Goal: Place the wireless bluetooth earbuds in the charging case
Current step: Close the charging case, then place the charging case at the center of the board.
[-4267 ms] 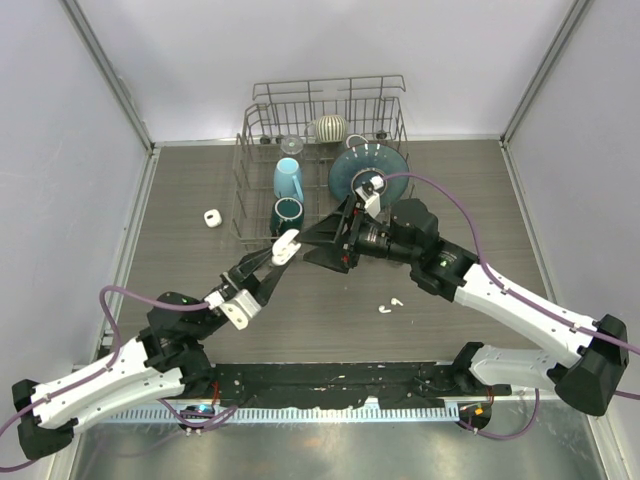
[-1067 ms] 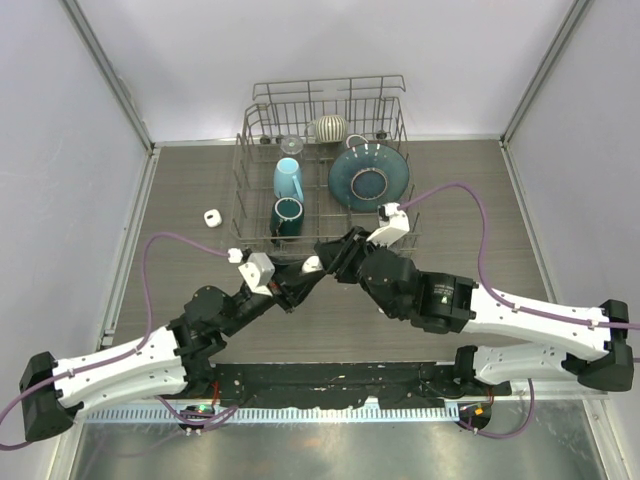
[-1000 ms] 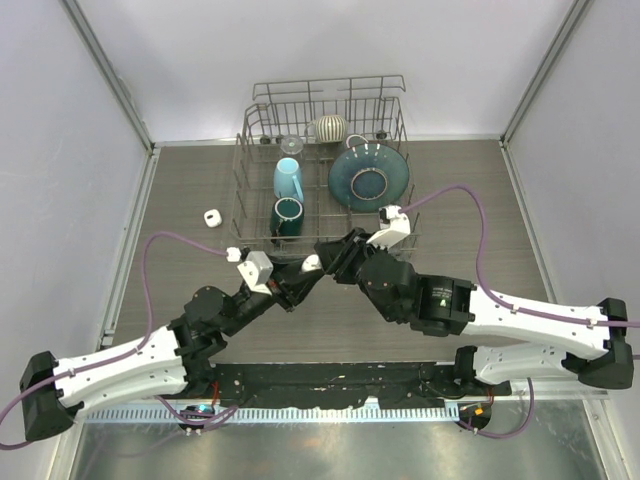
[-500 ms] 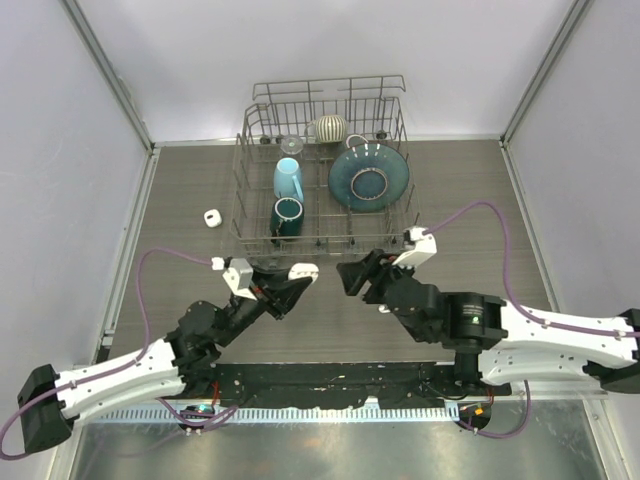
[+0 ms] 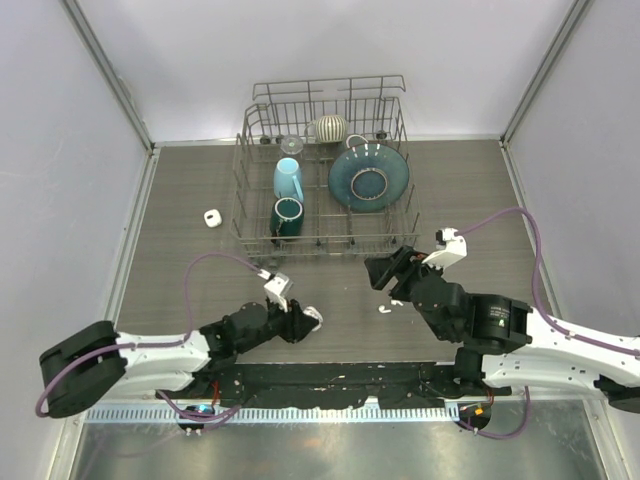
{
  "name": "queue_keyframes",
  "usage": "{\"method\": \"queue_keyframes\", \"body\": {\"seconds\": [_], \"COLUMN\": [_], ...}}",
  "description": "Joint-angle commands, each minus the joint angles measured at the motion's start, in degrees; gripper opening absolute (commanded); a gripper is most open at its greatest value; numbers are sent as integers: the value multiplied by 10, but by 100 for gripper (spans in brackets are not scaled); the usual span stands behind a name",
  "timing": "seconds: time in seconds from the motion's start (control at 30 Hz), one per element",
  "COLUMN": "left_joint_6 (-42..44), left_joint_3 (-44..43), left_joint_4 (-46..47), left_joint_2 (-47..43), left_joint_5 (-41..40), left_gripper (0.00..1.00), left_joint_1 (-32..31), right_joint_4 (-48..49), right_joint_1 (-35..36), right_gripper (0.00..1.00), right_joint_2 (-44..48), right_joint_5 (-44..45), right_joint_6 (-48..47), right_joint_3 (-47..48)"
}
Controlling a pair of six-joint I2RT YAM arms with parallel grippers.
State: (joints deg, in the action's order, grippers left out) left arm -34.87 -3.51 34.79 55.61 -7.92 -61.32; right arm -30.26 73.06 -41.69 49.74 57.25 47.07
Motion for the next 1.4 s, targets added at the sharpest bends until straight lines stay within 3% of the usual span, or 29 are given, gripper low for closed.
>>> {"method": "queue_keyframes", "body": {"seconds": [0.0,0.03,0.17,0.3,0.43,0.5,0.57,0.7,0.8,1.03,1.37], "left_joint_6": [-41,-41,-48,-35,-29,-35,-39,-43,-37,-17,-18], "left_joint_3": [-77,-87,-116,-153,-171,-176,-175,-191,-215,-247,-246], "left_joint_4": [-5,-19,-73,-236,-350,-414,-443,-514,-547,-563,-579], "left_joint_2": [72,88,72,-15,-116,-171,-205,-251,-256,-222,-257], "left_joint_5": [45,50,46,-12,-131,-159,-190,-227,-251,-247,-268], "left_gripper": [76,99,100,100,100,100,100,100,100,100,100], "left_joint_1": [1,1,1,1,2,2,2,2,2,3,3], "right_joint_4": [-1,-1,-2,-4,-6,6,63,142,194,221,251], "right_joint_1": [-6,-8,-19,-38,-62,-71,-73,-73,-67,-62,-47], "right_gripper": [73,73,74,75,74,73,74,85,88,90,91], "right_joint_2": [-1,0,13,33,29,8,-17,-120,-195,-331,-459], "right_joint_5": [5,3,-4,-17,-40,-78,-174,-316,-367,-386,-391], "right_joint_6": [16,19,26,30,25,16,-12,-61,-100,-207,-211], "right_joint_3": [-3,-4,-19,-31,-39,-47,-69,-92,-94,-34,12]}}
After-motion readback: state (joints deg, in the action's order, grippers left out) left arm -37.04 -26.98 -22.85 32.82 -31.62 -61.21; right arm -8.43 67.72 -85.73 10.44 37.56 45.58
